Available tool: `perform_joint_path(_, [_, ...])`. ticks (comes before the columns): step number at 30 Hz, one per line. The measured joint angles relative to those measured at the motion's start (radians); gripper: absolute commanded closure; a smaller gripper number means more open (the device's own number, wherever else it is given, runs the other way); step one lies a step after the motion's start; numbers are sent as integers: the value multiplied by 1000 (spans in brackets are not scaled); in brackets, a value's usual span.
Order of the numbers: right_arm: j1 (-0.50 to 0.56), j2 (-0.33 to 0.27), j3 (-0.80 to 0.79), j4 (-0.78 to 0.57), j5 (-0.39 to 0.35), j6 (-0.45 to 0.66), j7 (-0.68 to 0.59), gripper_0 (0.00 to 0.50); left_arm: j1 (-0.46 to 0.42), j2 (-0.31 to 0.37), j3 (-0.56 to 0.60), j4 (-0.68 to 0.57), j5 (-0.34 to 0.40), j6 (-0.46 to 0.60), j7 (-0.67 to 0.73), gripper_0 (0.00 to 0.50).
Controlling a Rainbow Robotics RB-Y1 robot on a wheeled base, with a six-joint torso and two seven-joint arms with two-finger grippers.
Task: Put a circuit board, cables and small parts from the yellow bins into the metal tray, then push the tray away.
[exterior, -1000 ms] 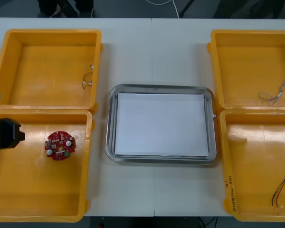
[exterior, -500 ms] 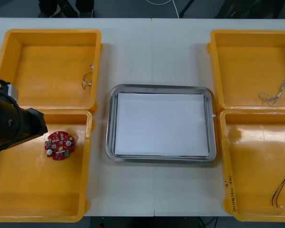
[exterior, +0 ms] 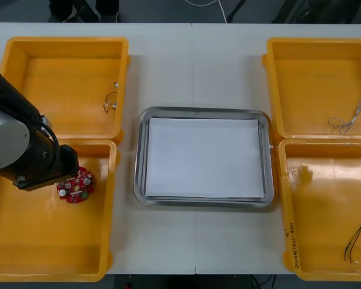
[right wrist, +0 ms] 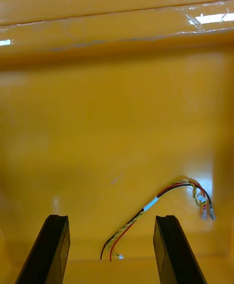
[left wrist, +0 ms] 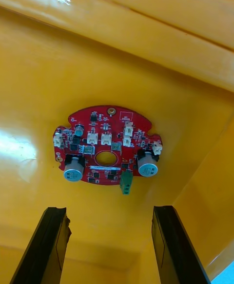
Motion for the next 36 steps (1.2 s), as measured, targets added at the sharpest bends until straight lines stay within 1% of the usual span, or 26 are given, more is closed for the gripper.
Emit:
perform_joint_path(3, [0, -5, -3, 0, -8, -17, 0, 0, -7, 0, -30, 25, 0, -20, 0, 0])
perform_joint_path(8, [14, -30, -5, 0, -20, -53, 0, 0, -8, -7, -57, 54, 0, -49, -7, 0])
perform_joint_path(18, [146, -38, -39, 0, -18, -172, -25, 0, -8, -28, -93, 100, 0, -72, -104, 0])
perform_joint_path(25, [214, -38, -43, 0, -17, -236, -156, 0, -8, -35, -122, 127, -5, -94, -106, 0])
perform_joint_path(28, [236, -38, -43, -1, -17, -239, -181, 0, -8, -42, -124, 140, -14, -105, -106, 0])
perform_joint_path(34, [260, -37, -42, -1, -14, -239, -337, 0, -8, -47, -124, 144, -24, -142, -115, 0])
perform_joint_path(36, [265, -36, -41, 0, -8, -240, -364, 0, -8, -47, -124, 144, -28, -147, -115, 0])
